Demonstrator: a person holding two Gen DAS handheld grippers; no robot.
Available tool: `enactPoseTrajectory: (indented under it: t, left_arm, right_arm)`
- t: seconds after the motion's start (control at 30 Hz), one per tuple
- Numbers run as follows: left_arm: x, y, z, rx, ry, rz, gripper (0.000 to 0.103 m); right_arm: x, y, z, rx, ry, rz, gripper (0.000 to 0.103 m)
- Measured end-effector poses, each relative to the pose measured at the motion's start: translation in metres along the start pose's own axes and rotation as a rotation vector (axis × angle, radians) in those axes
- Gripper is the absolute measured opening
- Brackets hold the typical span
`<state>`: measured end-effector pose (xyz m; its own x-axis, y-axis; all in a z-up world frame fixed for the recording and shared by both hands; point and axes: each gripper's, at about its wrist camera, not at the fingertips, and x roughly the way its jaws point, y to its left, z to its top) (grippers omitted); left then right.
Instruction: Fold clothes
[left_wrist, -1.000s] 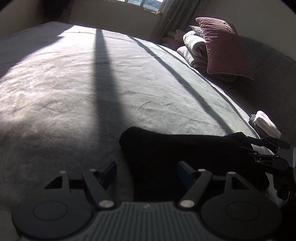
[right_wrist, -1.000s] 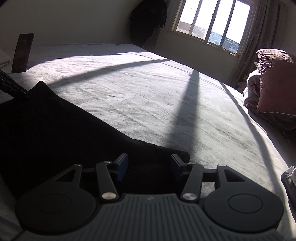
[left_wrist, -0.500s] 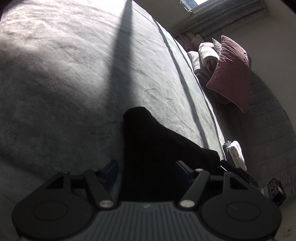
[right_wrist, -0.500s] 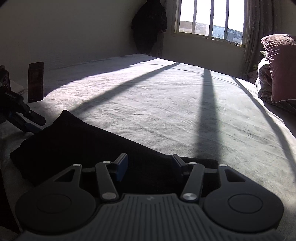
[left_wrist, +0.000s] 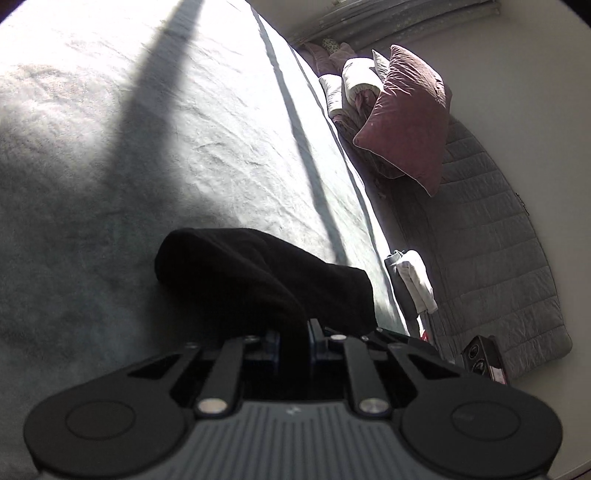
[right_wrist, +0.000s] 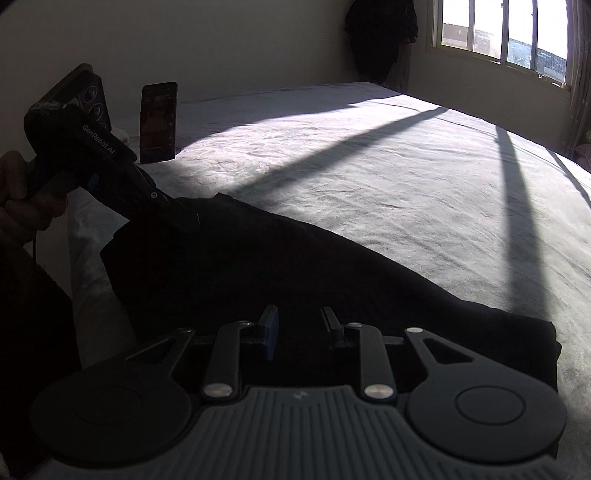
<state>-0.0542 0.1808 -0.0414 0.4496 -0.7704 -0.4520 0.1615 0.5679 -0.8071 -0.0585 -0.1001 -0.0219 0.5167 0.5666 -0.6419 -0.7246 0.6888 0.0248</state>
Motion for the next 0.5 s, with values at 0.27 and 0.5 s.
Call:
enactPoseTrajectory:
  t: [0.27,0.5]
  left_arm:
    - [0.035,-0.062,0.016,0.109,0.021,-0.127,0.013]
    - [0.095,-0.093,0.021,0.152,0.092,-0.169,0.013]
  right_arm:
    - [-0.001,-0.015,-0.006,0.104,0.035,0.103,0.029]
    - [-0.031,-0.092,-0.017,0.484,-0.027,0.116,0.041]
